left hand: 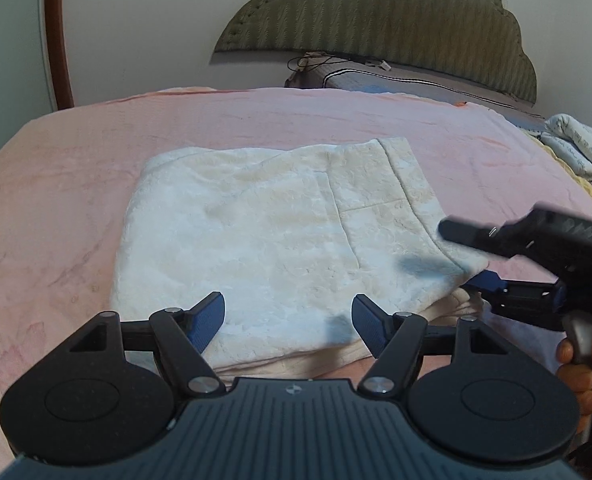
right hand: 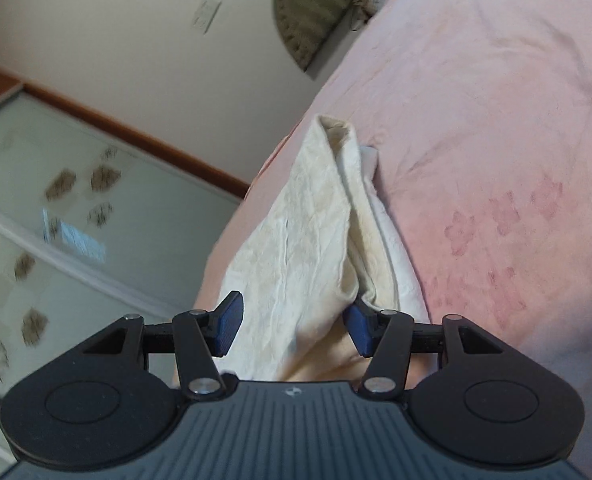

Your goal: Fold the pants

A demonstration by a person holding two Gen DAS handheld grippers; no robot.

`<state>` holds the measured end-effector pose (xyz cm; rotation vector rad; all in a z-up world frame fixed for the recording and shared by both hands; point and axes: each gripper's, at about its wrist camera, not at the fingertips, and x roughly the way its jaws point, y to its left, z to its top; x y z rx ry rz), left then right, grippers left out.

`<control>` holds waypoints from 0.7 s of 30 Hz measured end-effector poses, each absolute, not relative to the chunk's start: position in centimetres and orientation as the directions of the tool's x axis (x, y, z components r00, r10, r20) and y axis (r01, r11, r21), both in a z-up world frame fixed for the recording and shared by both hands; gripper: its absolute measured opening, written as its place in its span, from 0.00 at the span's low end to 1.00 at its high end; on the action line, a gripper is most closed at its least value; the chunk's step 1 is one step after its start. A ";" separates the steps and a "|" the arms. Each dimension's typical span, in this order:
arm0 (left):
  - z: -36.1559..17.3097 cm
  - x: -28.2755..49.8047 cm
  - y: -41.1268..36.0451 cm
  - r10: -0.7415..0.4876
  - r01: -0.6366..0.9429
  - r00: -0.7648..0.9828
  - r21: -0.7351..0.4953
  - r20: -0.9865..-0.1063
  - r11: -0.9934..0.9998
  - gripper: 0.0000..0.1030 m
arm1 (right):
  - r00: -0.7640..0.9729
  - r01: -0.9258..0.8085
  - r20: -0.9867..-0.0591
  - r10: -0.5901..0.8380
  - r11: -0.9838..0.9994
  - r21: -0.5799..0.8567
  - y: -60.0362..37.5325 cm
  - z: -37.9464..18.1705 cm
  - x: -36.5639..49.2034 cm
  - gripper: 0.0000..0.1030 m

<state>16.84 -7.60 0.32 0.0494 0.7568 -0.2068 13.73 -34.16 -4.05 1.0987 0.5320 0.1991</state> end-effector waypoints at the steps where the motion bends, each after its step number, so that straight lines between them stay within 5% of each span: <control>1: 0.4 16.8 -7.6 -0.170 0.201 0.707 -0.036 -0.686 0.979 0.72 | 0.855 0.115 -0.326 0.404 0.465 0.878 -34.1 -4.3 14.1 0.30; 2: 0.4 16.6 -7.5 -0.174 0.204 0.706 -0.039 -0.687 0.978 0.72 | 0.848 0.127 -0.349 0.398 0.488 0.864 -33.9 -4.4 14.2 0.08; 7: 0.7 16.1 -6.4 -0.171 0.203 0.705 -0.035 -0.688 0.979 0.76 | 0.873 0.105 -0.341 0.349 0.549 0.829 -34.0 -2.7 12.5 0.07; 11: 0.5 16.6 -5.7 -0.143 0.164 0.701 -0.038 -0.698 0.986 0.78 | 0.837 0.163 -0.445 0.319 0.630 0.759 -33.6 -2.8 13.3 0.08; 15: 1.2 15.7 -4.9 -0.154 0.158 0.713 -0.058 -0.684 0.986 0.78 | 0.839 0.199 -0.455 0.297 0.611 0.766 -34.0 -2.2 12.8 0.15; 18: 1.1 15.4 -4.4 -0.151 0.144 0.713 -0.068 -0.685 0.987 0.78 | 0.870 0.289 -0.491 0.055 0.749 0.597 -33.4 0.6 10.2 0.19; 21: 1.0 15.4 -4.9 -0.138 0.129 0.712 -0.065 -0.689 0.990 0.78 | 0.895 0.145 -0.433 0.105 0.849 0.508 -30.9 2.6 10.0 0.19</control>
